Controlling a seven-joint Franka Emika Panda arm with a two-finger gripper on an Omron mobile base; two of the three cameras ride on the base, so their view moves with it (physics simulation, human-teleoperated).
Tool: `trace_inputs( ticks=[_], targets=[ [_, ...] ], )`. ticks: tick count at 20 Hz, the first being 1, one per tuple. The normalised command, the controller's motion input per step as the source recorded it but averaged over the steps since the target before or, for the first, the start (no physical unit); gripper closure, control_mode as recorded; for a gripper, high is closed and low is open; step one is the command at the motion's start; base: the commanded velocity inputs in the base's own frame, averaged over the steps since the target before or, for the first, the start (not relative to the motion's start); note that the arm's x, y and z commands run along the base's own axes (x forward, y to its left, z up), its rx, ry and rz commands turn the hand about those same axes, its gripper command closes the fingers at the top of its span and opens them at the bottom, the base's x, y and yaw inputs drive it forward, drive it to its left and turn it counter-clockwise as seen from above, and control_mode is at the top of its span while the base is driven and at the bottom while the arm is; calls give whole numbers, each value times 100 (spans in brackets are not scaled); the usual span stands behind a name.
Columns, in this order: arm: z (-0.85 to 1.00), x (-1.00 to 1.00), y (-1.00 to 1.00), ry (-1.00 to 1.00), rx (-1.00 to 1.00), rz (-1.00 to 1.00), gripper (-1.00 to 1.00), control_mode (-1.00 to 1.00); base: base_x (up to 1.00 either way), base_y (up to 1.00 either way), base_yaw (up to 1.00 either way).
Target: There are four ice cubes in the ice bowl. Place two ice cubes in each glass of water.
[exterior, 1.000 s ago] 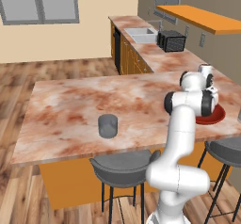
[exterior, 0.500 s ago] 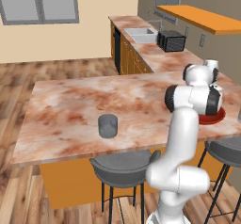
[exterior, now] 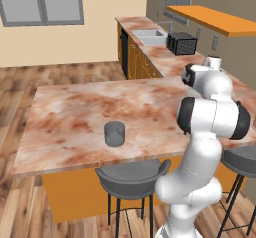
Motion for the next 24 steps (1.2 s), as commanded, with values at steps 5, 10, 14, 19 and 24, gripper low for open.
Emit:
trace_inputs(
  ticks=[5, 10, 14, 19, 24],
  targets=[
    [10, 3, 100, -21, 0, 14, 100, -100, 0, 0, 0],
    [25, 33, 100, -13, 0, 25, 100, -100, 0, 0, 0],
    [36, 30, 100, -3, 0, 29, 100, -100, 0, 0, 0],
    [13, 20, 100, 0, 0, 35, 100, -100, 0, 0, 0],
    [0, 0, 100, 0, 0, 37, 100, -100, 0, 0, 0]
  ],
)
